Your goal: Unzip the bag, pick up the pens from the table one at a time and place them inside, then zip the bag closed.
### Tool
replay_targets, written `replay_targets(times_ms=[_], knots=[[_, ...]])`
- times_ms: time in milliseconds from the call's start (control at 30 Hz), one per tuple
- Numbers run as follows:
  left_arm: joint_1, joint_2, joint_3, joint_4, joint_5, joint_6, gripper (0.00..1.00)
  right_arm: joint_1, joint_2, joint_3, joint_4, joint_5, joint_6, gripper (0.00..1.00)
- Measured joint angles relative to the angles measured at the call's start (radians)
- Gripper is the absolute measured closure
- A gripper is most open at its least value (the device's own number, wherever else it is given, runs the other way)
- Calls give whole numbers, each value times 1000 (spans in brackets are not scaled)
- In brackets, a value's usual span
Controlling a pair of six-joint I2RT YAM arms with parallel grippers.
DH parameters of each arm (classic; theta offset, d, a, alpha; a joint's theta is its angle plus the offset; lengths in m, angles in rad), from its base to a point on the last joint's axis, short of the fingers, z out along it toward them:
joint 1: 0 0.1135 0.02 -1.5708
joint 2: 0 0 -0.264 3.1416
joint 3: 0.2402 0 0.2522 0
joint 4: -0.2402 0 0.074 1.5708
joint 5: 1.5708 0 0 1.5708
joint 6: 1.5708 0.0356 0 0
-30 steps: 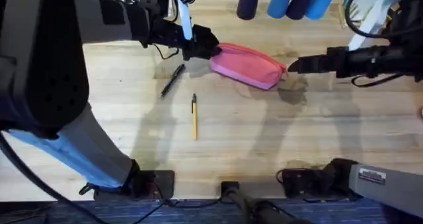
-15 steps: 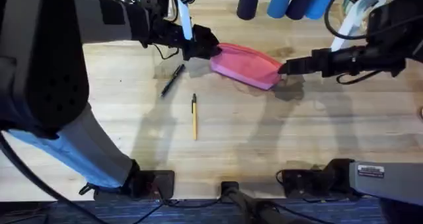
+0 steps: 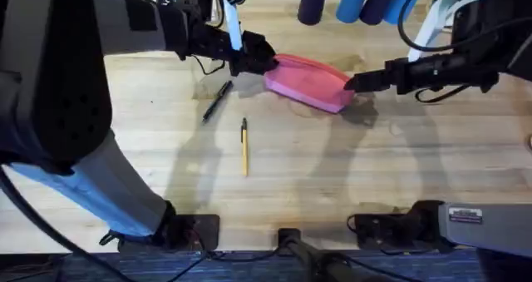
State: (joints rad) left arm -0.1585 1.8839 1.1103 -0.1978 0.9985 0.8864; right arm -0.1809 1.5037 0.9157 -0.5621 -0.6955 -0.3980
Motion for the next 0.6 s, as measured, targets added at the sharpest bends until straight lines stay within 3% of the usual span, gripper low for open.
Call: replay_targets(times_ms=[233,367,400,600], knots=[[0,0,0,0,0,0,959,14,8,0,8,0,0,259],[0,0,0,0,0,0,959,14,35,0,8,-1,1,458],[0,0,0,0,0,0,959,14,43,0,9,-1,1,605],[0,0,0,0,0,0,959,15,43,0,10,-1,1,751]])
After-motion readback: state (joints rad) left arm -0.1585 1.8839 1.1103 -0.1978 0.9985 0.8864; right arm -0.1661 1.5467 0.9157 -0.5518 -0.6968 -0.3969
